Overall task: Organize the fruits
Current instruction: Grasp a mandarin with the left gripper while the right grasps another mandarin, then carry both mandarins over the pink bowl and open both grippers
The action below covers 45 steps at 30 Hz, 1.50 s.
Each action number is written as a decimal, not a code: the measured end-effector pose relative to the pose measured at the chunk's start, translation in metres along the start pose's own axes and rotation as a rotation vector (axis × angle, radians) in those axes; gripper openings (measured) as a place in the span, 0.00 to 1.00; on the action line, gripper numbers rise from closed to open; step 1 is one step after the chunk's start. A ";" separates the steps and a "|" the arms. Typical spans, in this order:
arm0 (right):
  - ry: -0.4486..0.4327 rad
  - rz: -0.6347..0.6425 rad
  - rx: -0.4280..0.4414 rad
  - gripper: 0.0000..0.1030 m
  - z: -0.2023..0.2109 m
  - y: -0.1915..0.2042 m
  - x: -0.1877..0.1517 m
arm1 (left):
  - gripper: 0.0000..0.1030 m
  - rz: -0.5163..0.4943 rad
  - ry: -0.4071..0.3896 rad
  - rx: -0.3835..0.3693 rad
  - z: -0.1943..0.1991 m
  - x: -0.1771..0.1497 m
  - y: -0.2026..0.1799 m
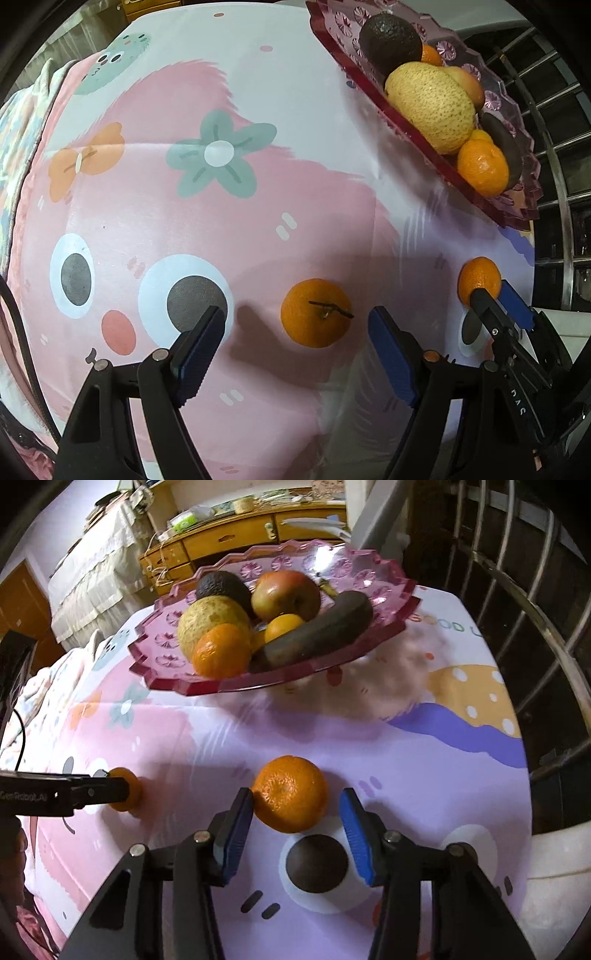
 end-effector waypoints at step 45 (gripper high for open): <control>-0.005 0.248 0.149 0.39 0.068 0.077 0.017 | 0.37 -0.061 -0.114 -0.008 0.103 0.032 -0.025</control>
Point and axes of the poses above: each gripper's, at about its wrist camera, not at the fingertips, and z roughly against the way its jaws point, y to its left, x to its top, the point moved 10 cm from there along -z, roughly the way its jaws point, and after that the axes turned 15 degrees about y, right-handed, at the moved point
